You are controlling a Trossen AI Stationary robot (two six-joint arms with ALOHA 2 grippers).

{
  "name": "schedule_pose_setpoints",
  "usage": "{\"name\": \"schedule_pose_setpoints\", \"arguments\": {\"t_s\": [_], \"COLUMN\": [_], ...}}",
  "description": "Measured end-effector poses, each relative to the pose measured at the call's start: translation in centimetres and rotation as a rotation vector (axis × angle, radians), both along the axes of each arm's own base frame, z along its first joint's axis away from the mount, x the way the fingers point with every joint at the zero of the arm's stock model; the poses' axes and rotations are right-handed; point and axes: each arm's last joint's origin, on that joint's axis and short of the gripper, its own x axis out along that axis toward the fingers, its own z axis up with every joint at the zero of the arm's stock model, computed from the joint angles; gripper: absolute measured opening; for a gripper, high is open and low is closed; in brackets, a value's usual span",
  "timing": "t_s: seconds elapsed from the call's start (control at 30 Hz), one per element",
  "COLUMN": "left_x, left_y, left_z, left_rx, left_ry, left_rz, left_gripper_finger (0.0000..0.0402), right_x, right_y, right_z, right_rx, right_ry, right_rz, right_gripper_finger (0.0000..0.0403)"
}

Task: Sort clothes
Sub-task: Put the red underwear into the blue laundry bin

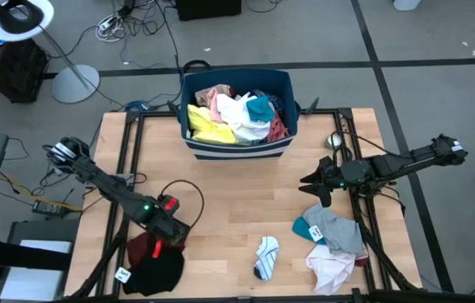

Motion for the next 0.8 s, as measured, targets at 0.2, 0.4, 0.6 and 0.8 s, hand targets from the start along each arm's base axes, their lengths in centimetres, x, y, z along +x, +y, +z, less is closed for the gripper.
{"name": "schedule_pose_setpoints", "arguments": {"t_s": [0.2, 0.4, 0.6, 0.8], "left_x": [-0.2, -0.3, -0.3, 0.6], "left_y": [-1.3, -2.0, -1.7, -0.4], "left_z": [-1.5, -3.6, -4.4, -2.1], "left_rx": [-0.014, 0.009, 0.033, 0.135], "left_ry": [0.092, 0.177, 0.203, 0.104], "left_rz": [-0.024, -0.045, -0.071, -0.110], "left_gripper_finger": [0.0136, 0.0109, 0.0011, 0.0002], "right_x": [0.0, 0.0, 0.0, 0.0], "right_y": [0.0, 0.0, -0.1, -0.1], "right_z": [0.0, 0.0, 0.0, 0.0], "right_rx": [0.000, -0.005, -0.011, -0.023], "right_ry": [0.000, -0.001, -0.003, -0.003], "right_rz": [0.000, -0.011, -0.020, -0.032], "right_gripper_finger": [0.0192, 0.0192, 0.0192, 0.0192]}}
